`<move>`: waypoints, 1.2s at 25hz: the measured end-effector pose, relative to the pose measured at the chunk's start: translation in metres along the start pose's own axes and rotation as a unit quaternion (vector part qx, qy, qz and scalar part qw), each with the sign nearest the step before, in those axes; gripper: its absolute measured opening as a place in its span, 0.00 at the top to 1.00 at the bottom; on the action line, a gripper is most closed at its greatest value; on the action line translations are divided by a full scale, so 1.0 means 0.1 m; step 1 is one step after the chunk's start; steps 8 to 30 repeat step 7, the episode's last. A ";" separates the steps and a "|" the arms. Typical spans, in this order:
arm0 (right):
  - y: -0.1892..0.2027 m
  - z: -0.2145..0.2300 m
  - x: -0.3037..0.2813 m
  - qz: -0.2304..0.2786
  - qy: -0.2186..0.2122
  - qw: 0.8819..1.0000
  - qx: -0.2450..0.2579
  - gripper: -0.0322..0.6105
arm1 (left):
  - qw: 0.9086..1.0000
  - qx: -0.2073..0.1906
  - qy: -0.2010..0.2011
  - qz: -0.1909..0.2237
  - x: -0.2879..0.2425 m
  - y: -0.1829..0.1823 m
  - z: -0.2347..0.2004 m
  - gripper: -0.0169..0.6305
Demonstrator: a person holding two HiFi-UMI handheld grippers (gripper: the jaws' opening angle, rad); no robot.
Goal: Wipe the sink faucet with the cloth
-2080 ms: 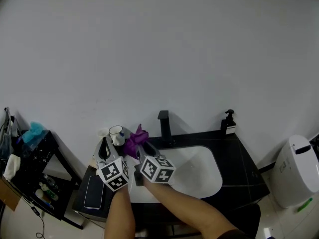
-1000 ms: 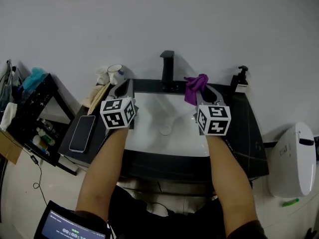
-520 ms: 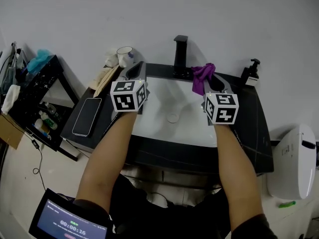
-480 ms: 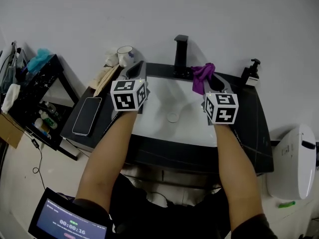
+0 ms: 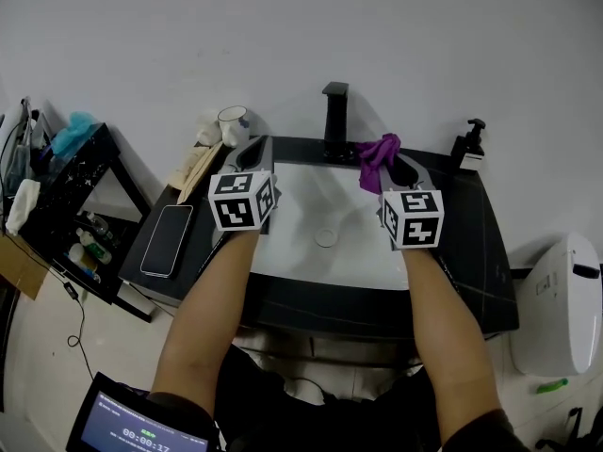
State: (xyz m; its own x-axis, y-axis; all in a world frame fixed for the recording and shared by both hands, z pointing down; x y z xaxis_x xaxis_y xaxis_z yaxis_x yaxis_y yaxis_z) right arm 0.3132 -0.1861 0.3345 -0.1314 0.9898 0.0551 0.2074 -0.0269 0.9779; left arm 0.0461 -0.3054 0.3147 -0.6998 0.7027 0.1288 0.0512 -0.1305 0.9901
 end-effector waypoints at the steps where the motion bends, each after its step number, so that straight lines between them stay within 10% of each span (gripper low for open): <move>1: 0.00 0.00 0.00 0.000 -0.001 1.000 0.002 0.84 | 1.000 0.002 0.000 0.001 0.00 0.01 0.01 0.95; 30: 0.02 -0.01 0.02 0.002 0.002 1.000 0.000 0.84 | 1.000 0.004 0.008 -0.004 0.01 0.04 0.03 0.95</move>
Point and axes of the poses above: the fingertips, and each gripper's own axes: x backward along the fingers, z to its right, y out of its underside, the point moved 10 cm from there along x, backward along the fingers, and after that the axes turned 5 degrees about y, right-handed, at the moved point
